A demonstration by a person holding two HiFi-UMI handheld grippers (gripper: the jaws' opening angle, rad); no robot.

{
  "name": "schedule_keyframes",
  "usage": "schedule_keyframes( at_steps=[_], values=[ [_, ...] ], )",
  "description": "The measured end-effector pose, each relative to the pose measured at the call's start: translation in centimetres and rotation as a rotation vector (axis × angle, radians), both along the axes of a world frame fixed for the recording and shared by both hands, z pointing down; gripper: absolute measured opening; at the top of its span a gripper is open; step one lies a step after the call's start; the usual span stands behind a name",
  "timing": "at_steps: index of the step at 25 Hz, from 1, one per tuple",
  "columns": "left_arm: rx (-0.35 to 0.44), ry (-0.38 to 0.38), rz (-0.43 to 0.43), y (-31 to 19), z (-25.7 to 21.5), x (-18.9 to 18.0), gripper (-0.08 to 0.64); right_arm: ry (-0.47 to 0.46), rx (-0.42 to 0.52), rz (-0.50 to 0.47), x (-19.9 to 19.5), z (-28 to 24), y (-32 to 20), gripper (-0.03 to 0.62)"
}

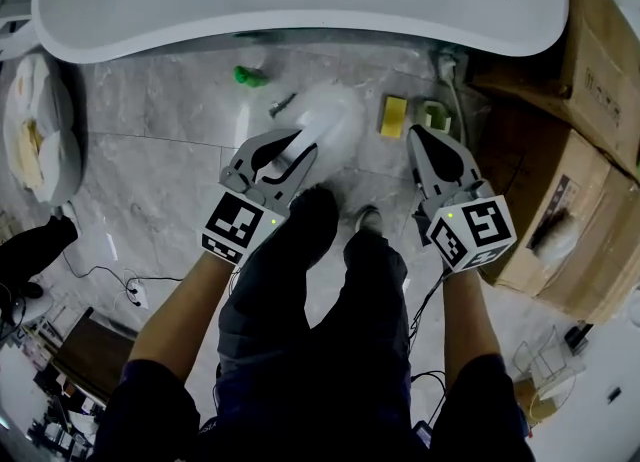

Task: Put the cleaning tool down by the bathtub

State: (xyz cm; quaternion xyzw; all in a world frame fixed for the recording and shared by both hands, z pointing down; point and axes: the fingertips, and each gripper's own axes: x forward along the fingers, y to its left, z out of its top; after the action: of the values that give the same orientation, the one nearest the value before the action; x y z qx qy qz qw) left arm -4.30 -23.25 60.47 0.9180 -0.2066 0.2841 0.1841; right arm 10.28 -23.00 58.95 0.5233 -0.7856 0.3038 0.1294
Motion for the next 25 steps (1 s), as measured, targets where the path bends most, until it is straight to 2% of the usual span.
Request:
schedule_keyframes(
  at_steps=[11,25],
  values=[
    [0.046,-0.043,-0.039,0.5,10.5,2.1,0.106,-0.005,0.033,-0.061,2.3,10.3,1.4,0.005],
    [0.07,-0.075,-0.019,-0.1,23.0,4.9,0.106,-0.022,0.077,-0.055,3.9,22.4,1.2,0.005]
  ],
)
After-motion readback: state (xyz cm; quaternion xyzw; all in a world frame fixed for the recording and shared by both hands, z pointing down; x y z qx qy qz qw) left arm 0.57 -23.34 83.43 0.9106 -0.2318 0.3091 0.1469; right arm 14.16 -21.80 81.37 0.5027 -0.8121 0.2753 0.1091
